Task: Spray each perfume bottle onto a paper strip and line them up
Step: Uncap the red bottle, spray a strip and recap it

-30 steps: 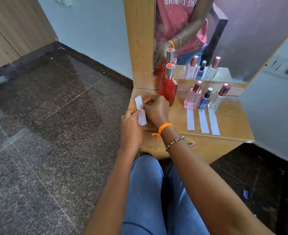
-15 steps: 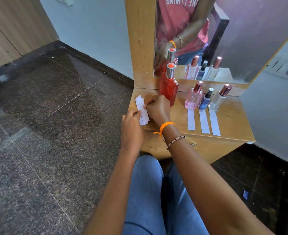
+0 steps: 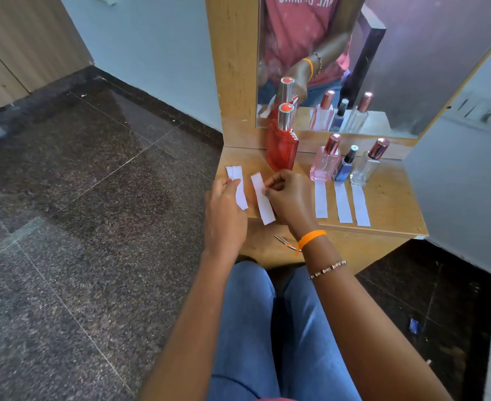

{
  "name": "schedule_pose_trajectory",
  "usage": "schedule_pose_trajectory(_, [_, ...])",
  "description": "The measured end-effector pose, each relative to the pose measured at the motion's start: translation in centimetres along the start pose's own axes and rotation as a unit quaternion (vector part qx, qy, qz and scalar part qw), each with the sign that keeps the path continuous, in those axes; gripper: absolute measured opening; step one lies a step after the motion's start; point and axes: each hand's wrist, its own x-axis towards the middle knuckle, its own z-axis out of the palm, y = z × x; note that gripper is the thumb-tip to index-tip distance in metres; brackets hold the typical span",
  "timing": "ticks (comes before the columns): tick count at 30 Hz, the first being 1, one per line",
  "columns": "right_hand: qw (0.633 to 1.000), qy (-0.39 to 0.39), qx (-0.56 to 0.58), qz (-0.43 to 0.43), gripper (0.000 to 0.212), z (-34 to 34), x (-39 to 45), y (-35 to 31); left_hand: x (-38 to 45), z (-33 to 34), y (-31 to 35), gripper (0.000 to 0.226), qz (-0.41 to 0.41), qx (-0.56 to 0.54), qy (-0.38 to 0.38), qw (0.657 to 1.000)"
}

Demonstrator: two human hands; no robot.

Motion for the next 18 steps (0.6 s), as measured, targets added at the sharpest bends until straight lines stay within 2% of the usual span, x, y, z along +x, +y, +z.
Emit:
schedule_pose_trajectory(5, [0.998, 0.044, -0.039, -0.022, 0.01, -2.0, -1.9, 2.2, -0.9, 0.8, 1.5, 0.049, 0.034, -0.017, 0.006, 0.999])
schedule_pose_trajectory(11, [0.98, 0.107, -0.15, -0.078, 0.016, -3.0, -2.3, 3.7, -1.6, 2.6, 2.7, 0.05, 0.059, -0.044, -0.03, 0.997])
schedule_pose_trajectory(18, [0.967, 0.092, -0.206, -0.115, 0.016, -2.6, -1.1, 4.2, -1.0, 3.4, 2.8, 0.048, 0.051, -0.048, -0.044, 0.997])
